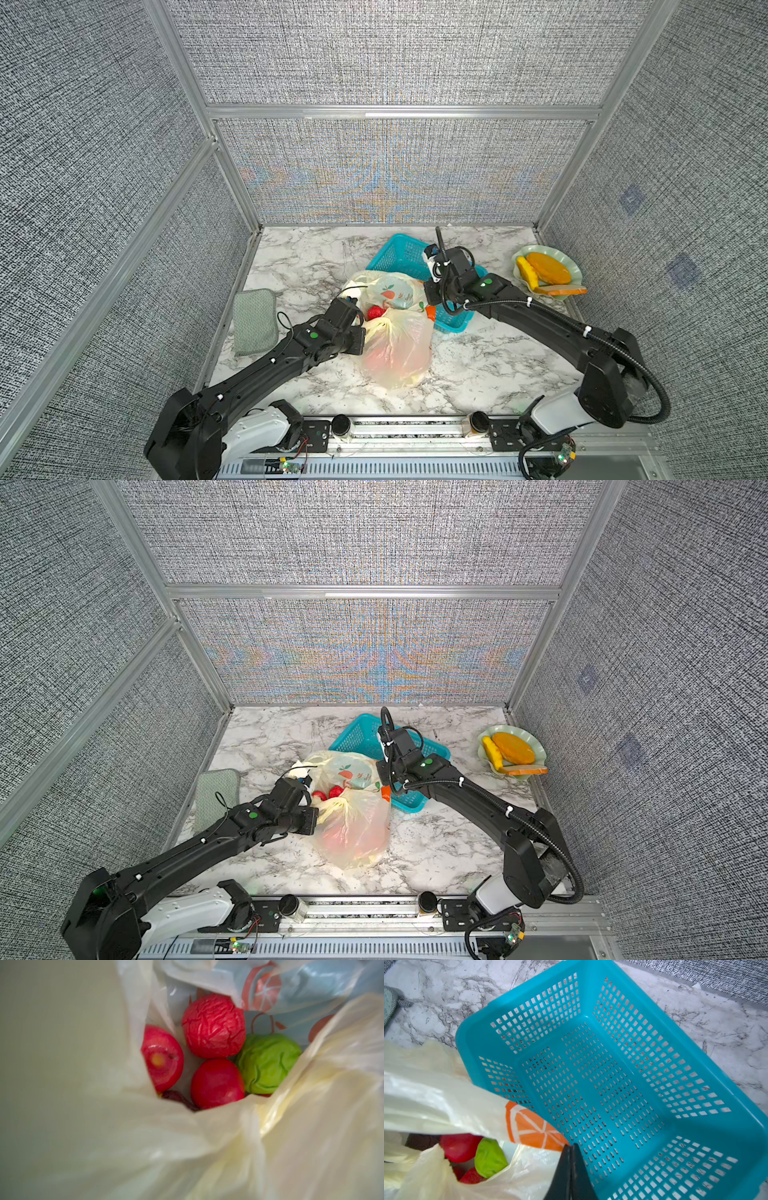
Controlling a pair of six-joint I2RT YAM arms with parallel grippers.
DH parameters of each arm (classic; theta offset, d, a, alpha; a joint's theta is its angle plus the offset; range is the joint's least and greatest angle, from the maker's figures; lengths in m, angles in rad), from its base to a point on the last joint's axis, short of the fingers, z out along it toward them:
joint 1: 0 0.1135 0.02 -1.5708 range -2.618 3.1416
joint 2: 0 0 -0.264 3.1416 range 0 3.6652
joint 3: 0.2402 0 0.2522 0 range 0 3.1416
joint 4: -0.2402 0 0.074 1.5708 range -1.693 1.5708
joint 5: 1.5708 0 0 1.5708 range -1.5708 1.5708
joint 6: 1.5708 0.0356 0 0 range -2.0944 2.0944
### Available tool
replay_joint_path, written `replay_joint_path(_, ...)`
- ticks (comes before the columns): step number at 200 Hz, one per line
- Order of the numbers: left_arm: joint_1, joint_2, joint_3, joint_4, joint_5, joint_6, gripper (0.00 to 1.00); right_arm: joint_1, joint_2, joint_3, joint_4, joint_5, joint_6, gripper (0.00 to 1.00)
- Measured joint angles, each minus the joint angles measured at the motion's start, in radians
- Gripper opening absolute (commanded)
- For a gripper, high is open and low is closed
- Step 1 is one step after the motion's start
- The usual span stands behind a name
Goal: Untie the knot of a plastic bag & take out the apple
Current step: Adjust the plastic bag at the center of the board.
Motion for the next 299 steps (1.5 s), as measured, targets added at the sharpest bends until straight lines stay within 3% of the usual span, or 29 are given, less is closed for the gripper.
replay_joint_path(6,0.005,0.005,-0.001,0.004,0.000,0.000,0.00,-0.014,-0.005,0.002,0.000,-0.005,0.000,0.05)
replay_joint_path(16,0.014,0.008,-0.001,0.010,0.000,0.001,0.00,-0.030,-0.012,0.005,-0.004,-0.018,-0.005,0.25)
replay_joint_path(26,0.022,0.007,0.000,0.016,-0.001,0.002,0.00,-0.034,-0.022,0.007,-0.003,-0.037,-0.015,0.38)
replay_joint_path(35,0.027,0.002,0.003,0.020,0.000,0.004,0.00,-0.032,-0.038,0.008,-0.002,-0.092,-0.029,0.45)
replay_joint_path(53,0.032,-0.021,0.021,0.038,0.010,0.005,0.00,-0.001,-0.081,0.004,0.006,-0.201,-0.043,0.48)
replay_joint_path(95,0.032,-0.053,0.084,0.084,0.130,0.028,0.00,0.122,-0.156,-0.005,0.040,-0.332,-0.053,0.44)
replay_joint_path(123,0.032,-0.071,0.124,0.126,0.238,0.044,0.00,0.164,-0.087,0.024,0.045,-0.326,-0.048,0.36)
replay_joint_path(171,0.032,-0.085,0.144,0.248,0.286,0.056,0.00,0.206,0.099,0.087,0.068,-0.216,0.007,0.23)
replay_joint_path(199,0.032,-0.039,0.169,0.298,0.285,0.061,0.00,0.214,0.151,0.090,0.065,-0.185,0.040,0.21)
replay_joint_path(258,0.055,0.122,0.229,0.295,0.169,0.092,0.00,0.288,-0.029,-0.137,0.037,-0.163,0.115,0.21)
replay_joint_path(299,0.096,0.171,0.213,0.265,0.080,0.102,0.00,0.297,-0.010,-0.191,-0.011,-0.154,0.149,0.21)
